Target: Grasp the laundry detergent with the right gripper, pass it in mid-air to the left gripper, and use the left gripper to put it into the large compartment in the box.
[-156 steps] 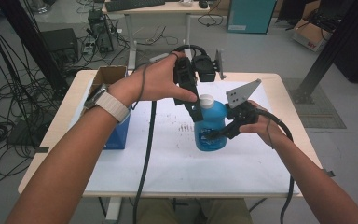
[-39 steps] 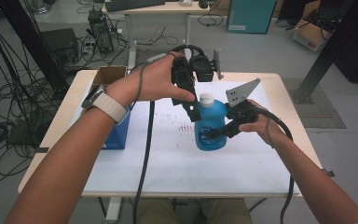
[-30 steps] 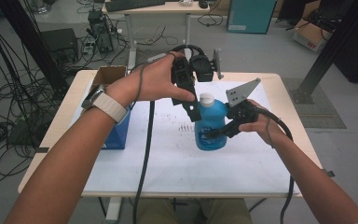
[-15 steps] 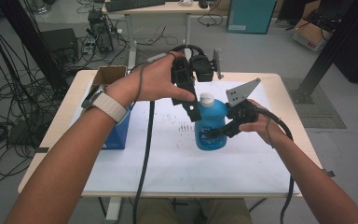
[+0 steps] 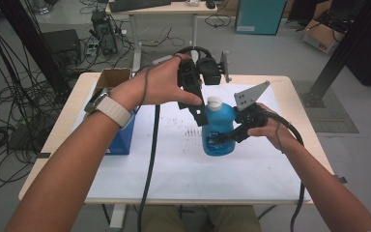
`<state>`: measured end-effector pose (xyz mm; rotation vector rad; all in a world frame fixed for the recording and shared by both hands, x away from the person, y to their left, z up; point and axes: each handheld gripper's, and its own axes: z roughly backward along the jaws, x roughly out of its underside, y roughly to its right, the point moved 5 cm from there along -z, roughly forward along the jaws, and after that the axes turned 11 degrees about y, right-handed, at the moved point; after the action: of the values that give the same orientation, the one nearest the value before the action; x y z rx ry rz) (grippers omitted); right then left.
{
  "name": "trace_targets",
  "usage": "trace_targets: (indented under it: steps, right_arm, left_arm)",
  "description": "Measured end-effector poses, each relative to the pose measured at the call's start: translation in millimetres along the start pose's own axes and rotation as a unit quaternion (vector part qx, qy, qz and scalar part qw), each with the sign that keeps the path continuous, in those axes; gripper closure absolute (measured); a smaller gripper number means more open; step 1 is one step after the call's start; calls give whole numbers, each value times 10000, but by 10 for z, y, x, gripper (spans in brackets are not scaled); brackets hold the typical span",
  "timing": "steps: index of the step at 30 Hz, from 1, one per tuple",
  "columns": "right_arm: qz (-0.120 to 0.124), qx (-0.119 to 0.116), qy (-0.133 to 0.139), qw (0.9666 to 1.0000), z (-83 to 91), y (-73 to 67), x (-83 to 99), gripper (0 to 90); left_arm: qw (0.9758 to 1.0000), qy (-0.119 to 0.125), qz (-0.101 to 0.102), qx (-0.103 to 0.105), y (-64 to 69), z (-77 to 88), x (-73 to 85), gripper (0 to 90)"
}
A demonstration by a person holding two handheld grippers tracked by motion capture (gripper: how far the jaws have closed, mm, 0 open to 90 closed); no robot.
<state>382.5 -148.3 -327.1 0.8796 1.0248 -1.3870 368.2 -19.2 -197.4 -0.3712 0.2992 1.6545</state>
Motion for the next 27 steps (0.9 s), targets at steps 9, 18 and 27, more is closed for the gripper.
trace_targets:
  steps: [9, 18, 27]
  right_arm:
    - [12, -6, 1, 10000, -5, 2, 1, 437]
    - [-11, -13, -8, 10000, -6, 6, 4, 436]
    - [-31, -29, -25, 10000, -14, 1, 8, 436]
  left_arm:
    - [10000, 5, -14, -6, -4, 0, -2, 56]
    - [10000, 2, -32, -12, -8, 4, 1, 56]
    - [10000, 5, -41, -23, -9, 6, -1, 56]
